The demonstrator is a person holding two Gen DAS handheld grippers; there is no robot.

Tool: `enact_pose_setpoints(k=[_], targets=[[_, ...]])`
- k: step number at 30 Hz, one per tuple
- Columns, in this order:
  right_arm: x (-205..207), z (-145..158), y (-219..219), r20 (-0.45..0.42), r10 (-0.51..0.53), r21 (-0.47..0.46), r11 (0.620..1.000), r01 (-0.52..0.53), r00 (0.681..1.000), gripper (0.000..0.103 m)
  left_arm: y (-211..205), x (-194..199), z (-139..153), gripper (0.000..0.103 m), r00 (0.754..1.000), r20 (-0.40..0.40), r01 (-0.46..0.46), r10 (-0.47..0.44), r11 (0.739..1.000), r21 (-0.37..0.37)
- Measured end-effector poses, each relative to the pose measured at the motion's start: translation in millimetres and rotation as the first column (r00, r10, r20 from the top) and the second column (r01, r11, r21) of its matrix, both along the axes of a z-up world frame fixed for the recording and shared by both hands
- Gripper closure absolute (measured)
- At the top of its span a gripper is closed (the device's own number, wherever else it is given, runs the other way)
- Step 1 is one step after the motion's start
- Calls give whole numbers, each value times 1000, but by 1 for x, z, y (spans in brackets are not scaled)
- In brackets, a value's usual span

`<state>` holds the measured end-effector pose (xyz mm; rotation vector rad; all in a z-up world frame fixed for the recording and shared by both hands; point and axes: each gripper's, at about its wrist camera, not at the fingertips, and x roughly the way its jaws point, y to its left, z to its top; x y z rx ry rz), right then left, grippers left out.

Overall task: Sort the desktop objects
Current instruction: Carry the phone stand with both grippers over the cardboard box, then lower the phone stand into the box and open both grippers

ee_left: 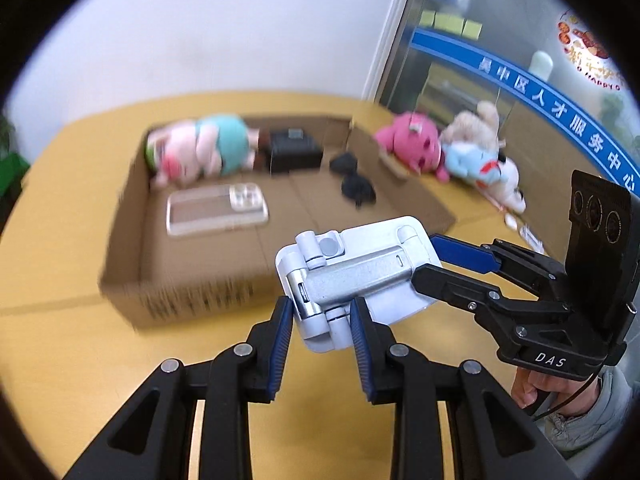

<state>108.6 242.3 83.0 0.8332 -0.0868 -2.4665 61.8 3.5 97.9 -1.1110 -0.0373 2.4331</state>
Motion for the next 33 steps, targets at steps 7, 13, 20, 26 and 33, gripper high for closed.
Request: enact_pose_setpoints(k=[7,13,20,26,33], targets=[[-52,35,5,-69,-22,8,1000,23,997,63,6,-59,23,75,999,-45,4,-4,1000,-4],[-104,21,5,-8,-30,-18,999,30,1000,63,2,-110,-1,75,999,46,-2,3,1000,-12],[-150,-39,0,169,-25,-37,999,31,985,63,-6,-144,-63,75,975,221,-31,32,999,-7],[-171,-80,-5,319,-8,-32,999,19,948,63,-6,-153,-96,75,942,330,-44,56,998,-44],[-182,-98,-12,403,-36,18,999,32,914,56,-4,-157,-116,75,915,401,-39,51,999,-39]])
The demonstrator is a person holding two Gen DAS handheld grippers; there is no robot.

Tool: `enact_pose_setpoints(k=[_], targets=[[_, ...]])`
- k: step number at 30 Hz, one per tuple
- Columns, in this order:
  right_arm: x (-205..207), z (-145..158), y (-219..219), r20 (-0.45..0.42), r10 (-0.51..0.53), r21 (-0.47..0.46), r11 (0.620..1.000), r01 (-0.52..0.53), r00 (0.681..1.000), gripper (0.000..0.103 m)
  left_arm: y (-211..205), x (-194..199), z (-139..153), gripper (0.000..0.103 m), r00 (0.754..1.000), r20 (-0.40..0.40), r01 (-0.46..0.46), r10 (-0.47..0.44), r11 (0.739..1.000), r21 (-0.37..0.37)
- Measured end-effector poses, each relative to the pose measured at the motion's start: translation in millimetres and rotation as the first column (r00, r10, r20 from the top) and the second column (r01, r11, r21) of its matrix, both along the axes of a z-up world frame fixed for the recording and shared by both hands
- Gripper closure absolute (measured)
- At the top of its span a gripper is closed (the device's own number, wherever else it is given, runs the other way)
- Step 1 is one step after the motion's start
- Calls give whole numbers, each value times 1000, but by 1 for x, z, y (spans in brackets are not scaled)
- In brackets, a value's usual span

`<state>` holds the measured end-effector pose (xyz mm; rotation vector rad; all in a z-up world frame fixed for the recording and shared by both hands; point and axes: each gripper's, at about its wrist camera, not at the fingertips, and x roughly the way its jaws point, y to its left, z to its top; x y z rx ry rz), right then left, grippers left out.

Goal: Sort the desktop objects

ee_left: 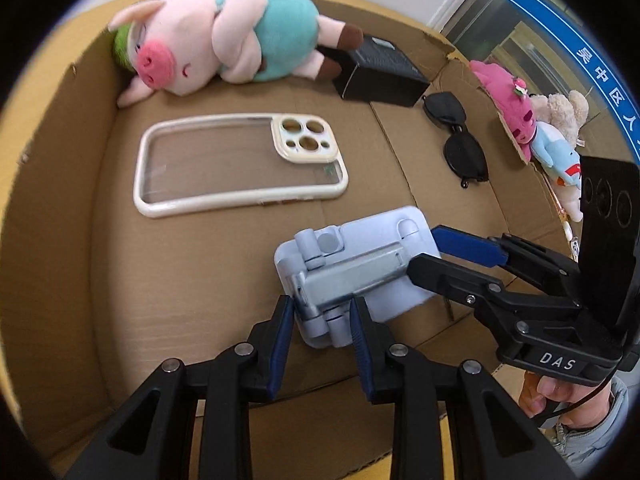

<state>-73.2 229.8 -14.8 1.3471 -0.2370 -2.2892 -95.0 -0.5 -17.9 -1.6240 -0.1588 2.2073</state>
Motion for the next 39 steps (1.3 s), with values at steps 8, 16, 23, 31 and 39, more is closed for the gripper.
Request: enact_pose_setpoints(k=[8,16,23,31,39], targets=[[31,43,13,-207,-90,37,994,99,974,20,-12,39,62,64,939,-335,-92,81,996,-17],[100,64,31,-554,-146,168,945,282,819,0,-23,86,66,17,715,-680,-285,161,956,-74],[97,23,52,-500,-260,144,916,376,826,0,-20,97,24,16,720,-665,-345,198,934,-96],[97,14,52,-549,-259,131,912,388,794,0,-16,107,19,15,643,-736,-400,210,912,-89],[95,15,52,-549,-258,130,913,387,795,0,-17,104,19,11,650,-733,-382,201,920,-87]])
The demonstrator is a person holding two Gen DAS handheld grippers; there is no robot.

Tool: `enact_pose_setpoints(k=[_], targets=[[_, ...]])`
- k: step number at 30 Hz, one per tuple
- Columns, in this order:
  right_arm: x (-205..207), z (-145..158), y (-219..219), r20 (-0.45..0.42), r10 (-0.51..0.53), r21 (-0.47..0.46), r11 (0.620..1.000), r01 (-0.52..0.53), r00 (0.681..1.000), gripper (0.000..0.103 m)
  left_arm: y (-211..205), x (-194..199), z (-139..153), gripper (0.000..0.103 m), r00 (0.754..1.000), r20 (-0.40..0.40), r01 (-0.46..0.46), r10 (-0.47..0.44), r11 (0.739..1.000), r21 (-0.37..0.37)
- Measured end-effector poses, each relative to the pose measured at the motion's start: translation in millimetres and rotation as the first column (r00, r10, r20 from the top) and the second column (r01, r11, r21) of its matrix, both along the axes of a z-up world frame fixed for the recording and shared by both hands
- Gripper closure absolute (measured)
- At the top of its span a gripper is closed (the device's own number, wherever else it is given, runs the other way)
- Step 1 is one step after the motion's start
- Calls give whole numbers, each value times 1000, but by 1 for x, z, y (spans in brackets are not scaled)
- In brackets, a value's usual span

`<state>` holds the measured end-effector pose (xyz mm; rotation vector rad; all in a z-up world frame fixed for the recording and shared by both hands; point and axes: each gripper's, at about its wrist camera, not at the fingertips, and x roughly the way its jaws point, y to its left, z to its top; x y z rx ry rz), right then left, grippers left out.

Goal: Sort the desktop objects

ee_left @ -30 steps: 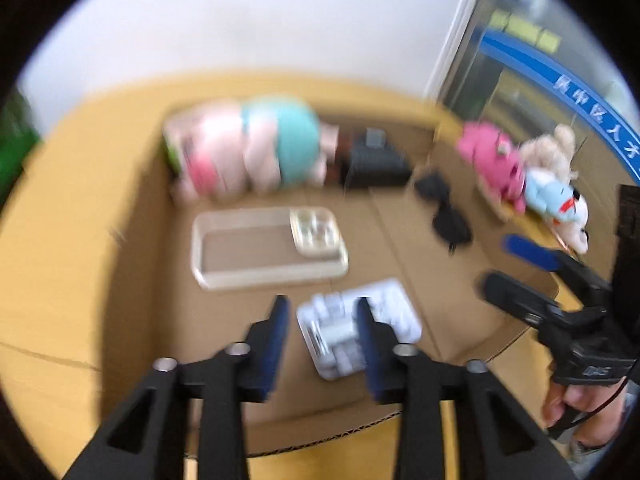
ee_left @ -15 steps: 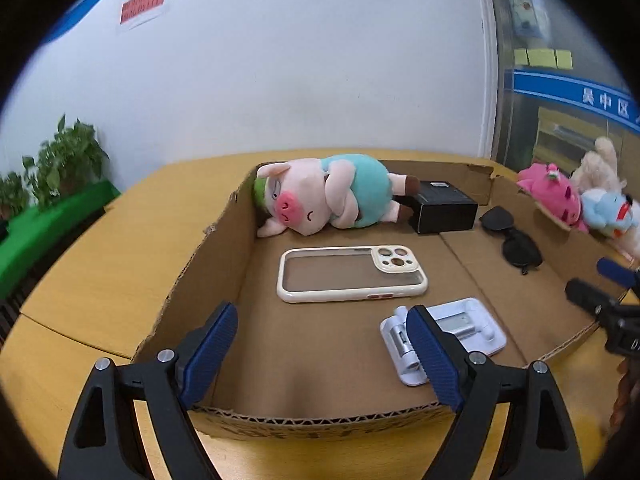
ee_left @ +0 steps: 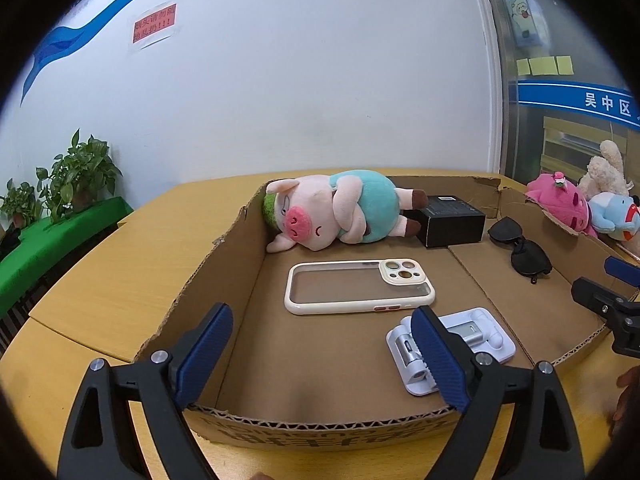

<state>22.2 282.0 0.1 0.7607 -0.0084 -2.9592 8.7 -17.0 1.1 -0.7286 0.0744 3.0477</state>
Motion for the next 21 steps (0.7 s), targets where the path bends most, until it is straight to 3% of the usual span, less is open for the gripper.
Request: enact_pose_setpoints(k=[21], targets=[[0,-1,-1,-1,6,0,1000,-6,1000,0,1,-2,0,8,1000,4,7,-7,1000,2]])
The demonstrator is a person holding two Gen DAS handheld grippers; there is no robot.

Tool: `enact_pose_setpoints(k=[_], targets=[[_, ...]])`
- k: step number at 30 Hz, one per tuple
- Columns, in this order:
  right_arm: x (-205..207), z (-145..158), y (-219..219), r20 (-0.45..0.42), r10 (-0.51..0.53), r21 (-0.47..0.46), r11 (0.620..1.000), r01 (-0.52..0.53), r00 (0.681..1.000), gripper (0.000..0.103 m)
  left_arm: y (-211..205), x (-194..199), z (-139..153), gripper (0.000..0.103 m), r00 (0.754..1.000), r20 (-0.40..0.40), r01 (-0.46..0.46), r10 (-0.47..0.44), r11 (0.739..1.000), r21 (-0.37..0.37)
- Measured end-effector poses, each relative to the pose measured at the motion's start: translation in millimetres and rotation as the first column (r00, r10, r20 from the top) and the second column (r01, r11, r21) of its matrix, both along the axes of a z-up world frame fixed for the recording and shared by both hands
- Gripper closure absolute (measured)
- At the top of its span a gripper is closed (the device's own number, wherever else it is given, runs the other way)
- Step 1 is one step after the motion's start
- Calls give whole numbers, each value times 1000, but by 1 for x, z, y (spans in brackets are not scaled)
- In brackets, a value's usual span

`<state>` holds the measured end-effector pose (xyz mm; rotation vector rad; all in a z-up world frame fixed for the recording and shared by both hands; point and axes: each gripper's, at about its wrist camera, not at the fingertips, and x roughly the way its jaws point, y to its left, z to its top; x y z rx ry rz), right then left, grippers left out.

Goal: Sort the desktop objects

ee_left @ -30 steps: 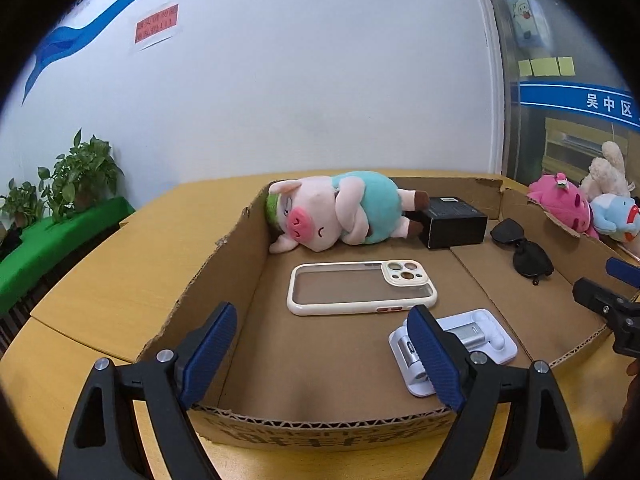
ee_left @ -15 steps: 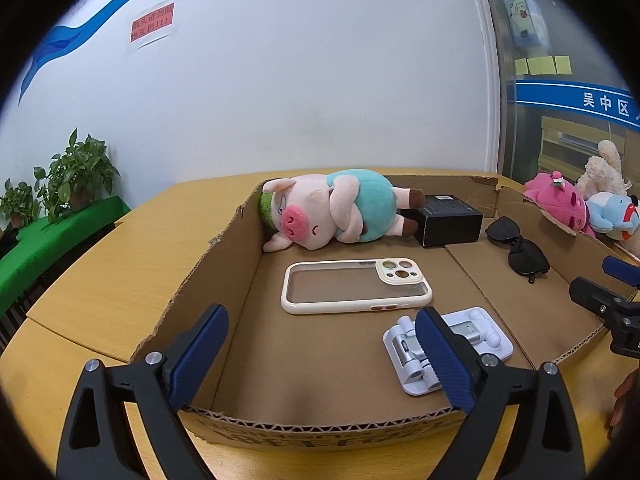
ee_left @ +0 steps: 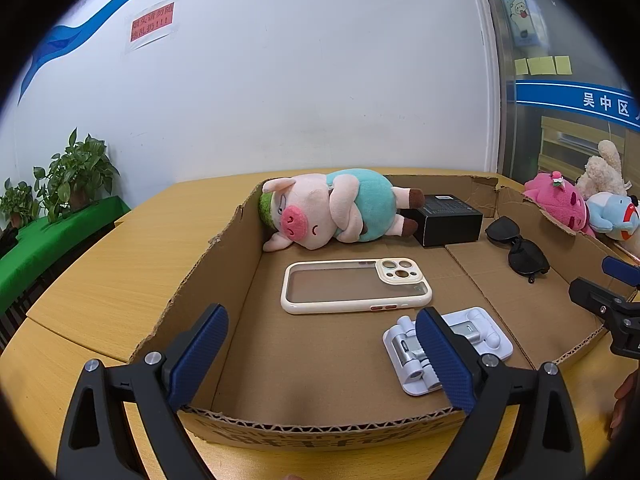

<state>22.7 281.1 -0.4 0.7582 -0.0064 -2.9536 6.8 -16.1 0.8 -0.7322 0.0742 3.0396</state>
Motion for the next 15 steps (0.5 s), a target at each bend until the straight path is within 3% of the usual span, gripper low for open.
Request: enact_pose_setpoints(k=[15], targets=[[-1,-1,0,3,3,1,1000,-3,1000,0,2,1,-1,5,1000,8,-11,11,1000,-1]])
